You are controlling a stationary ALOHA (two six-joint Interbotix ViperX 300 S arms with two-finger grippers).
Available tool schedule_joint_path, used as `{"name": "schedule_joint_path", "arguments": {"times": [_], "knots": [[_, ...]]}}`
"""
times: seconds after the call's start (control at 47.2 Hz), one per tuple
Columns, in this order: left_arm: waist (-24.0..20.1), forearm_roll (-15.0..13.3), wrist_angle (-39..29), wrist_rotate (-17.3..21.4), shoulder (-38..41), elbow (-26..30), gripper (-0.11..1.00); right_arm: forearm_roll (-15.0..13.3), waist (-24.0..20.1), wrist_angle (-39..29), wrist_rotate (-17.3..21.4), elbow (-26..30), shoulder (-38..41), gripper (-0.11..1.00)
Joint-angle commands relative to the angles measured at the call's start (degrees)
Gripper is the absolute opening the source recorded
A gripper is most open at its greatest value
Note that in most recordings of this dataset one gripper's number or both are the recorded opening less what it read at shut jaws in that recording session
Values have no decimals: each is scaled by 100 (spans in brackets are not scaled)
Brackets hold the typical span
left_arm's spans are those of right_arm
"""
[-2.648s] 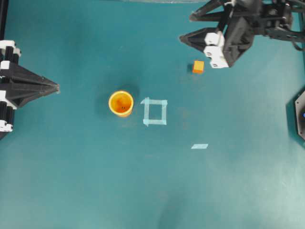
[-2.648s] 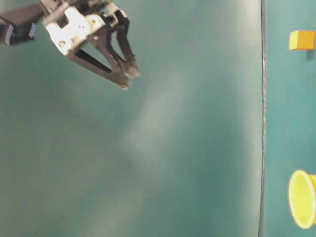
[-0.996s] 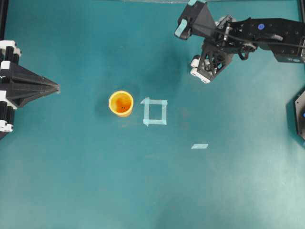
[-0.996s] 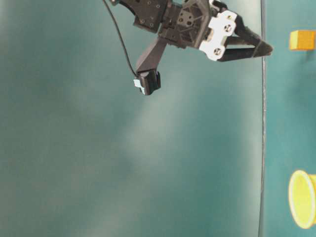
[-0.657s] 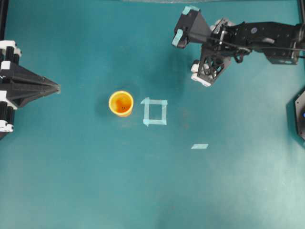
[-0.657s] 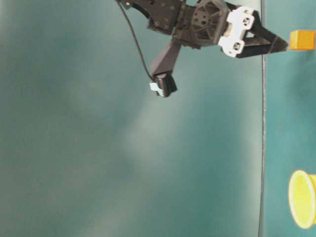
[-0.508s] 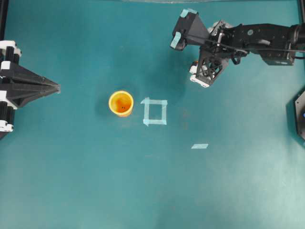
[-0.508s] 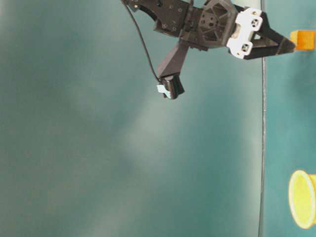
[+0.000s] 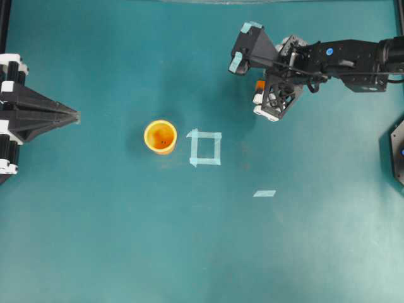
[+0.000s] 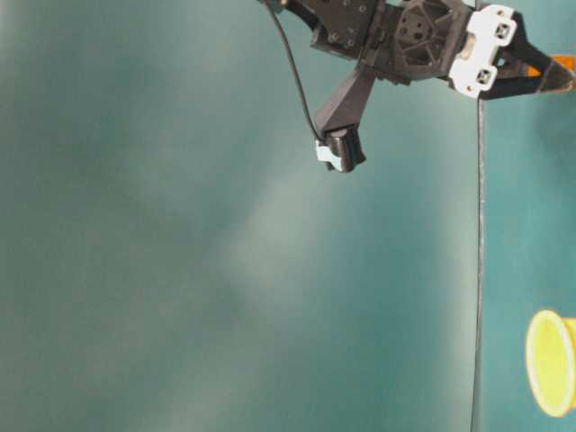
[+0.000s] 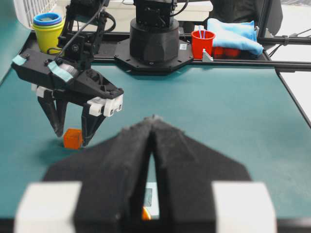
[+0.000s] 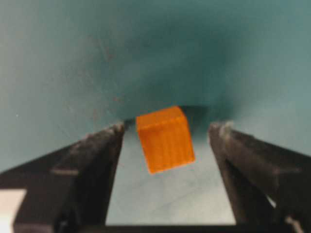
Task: Lift the orange block with right arm.
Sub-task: 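Lower the right gripper around the orange cube and close it, then raise the right gripper holding the orange cube off the table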
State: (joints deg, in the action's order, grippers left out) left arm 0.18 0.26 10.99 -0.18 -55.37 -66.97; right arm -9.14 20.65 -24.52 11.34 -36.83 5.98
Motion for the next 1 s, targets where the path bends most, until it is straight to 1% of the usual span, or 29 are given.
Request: {"name": "schedule_joint_path", "arguments": {"times": [0.0, 0.233, 0.381, 0.593, 0.784, 0.847, 0.974], "knots": [[9, 9, 26, 9, 53, 167, 1, -26, 53, 132, 0, 18, -70, 68], [9, 9, 26, 9, 53, 167, 1, -18, 185, 272, 0, -35, -70, 68], [-18, 9, 18, 0, 53, 167, 1, -26, 211, 316, 0, -35, -70, 66], [-44, 9, 26, 9, 53, 167, 1, -18, 202, 334, 26, -53, -70, 58], [-44, 9, 18, 0, 53, 176, 1, -9, 202, 334, 79, -53, -70, 48], [-44, 0, 9, 0, 53, 167, 1, 0, 202, 334, 79, -53, -70, 43], [-44, 9, -44, 0, 53, 167, 1, 9, 202, 308, 88, -18, -79, 40]]}}
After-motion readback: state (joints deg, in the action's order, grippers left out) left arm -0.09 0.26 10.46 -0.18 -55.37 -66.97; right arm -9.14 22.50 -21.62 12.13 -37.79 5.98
